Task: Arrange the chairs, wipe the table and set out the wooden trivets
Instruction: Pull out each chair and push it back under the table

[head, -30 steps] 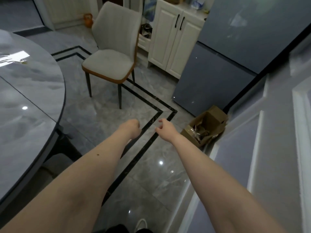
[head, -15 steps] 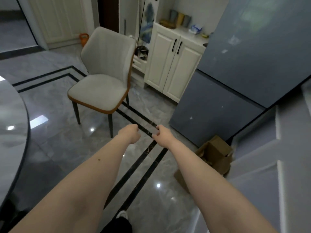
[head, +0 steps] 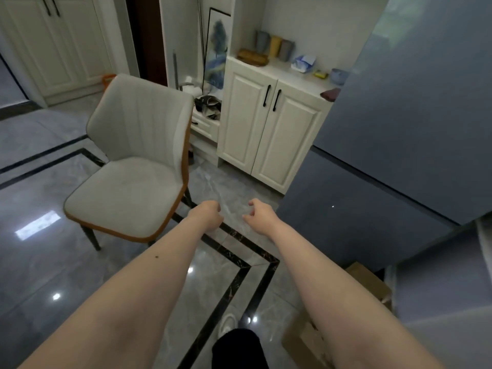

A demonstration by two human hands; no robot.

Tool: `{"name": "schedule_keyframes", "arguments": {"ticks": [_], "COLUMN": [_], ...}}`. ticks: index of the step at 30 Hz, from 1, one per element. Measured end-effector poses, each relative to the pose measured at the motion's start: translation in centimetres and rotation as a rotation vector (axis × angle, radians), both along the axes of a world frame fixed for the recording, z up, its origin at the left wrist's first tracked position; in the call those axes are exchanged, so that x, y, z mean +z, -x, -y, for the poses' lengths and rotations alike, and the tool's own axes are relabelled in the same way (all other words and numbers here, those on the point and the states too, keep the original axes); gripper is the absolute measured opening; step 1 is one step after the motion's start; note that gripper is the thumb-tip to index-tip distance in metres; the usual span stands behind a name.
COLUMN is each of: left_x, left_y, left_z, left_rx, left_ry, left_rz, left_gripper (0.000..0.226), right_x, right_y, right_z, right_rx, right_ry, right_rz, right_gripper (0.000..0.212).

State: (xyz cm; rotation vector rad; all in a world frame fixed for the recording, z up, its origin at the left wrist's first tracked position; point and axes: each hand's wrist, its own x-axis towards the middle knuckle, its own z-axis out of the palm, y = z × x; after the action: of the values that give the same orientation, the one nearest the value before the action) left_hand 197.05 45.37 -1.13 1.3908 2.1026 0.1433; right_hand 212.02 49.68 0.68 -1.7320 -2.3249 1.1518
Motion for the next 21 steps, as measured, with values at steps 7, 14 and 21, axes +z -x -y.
{"name": "schedule_keyframes", "arguments": {"ticks": [7,14,21], "left_x": [0.8,0.9,0.7], "left_y": [5.0,13.3,24.6], "left_z": [-13.9,-23.7,-33.9], "left_rx": [0.086,0.263,0.465], "left_ry": [-0.023,-0.112,-0.122], "left_rz": [0.011,-0.077,-0.117], "left_gripper": [0.041,0.031,0.035], "right_x": [1.4,0.2,-0.4], "right_y": [5.0,13.4,25.9], "right_z": [-15.6,-27.4,-38.7], "right_rx": [0.085,0.203,0.332], "right_ry": [-0.019,-0.03,-0.079], "right_rz": [0.02,0.034,0.053], "right_gripper": [0.052,0.054,0.049]}}
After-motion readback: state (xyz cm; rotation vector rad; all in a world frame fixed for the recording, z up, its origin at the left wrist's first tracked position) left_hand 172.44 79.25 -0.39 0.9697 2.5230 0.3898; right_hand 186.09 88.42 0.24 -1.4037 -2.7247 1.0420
